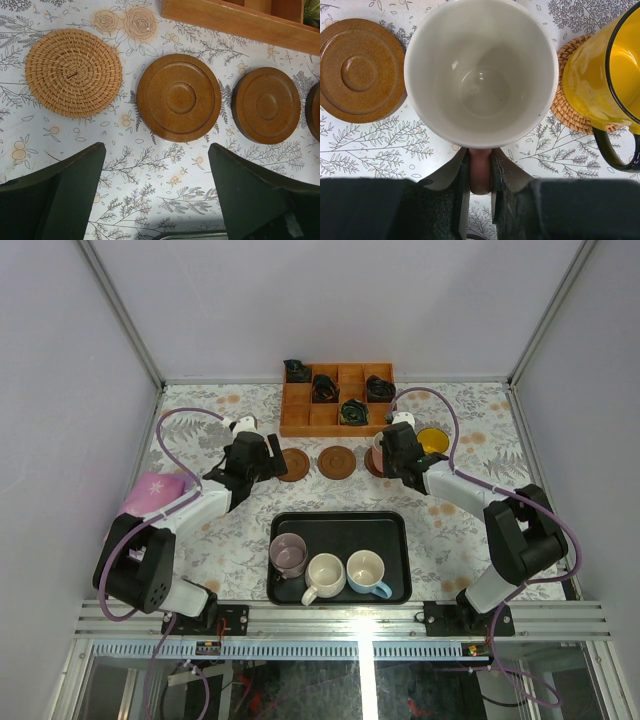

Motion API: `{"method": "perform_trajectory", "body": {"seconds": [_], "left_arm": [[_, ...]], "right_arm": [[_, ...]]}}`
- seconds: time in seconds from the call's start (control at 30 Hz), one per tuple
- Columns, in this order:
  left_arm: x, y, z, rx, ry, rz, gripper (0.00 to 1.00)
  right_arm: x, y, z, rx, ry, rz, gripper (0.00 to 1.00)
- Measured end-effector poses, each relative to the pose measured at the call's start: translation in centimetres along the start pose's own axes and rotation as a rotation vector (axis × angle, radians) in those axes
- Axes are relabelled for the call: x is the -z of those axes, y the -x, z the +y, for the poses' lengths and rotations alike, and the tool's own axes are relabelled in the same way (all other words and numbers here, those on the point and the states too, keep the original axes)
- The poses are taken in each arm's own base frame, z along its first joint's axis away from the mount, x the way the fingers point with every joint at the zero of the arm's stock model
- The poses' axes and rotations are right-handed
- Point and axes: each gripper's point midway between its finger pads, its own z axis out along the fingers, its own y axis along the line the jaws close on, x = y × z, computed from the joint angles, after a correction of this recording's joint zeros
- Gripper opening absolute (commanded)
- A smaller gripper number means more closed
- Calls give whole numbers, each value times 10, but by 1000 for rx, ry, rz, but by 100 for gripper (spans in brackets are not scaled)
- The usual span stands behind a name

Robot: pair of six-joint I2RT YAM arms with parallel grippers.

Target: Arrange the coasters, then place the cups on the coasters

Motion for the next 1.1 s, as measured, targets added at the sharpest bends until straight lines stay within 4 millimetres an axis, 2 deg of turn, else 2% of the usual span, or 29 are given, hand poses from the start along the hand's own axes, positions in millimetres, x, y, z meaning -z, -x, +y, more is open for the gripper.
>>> {"method": "perform_trajectory", "body": {"seconds": [0.53, 1.1], "left_arm": [[0, -1, 0, 0, 1, 2, 84], [-3, -4, 1, -3, 6, 10, 84]], "right_arm": [[-2, 11, -2, 41, -11, -46, 0], [-14, 22, 2, 73, -2, -100, 0]]}}
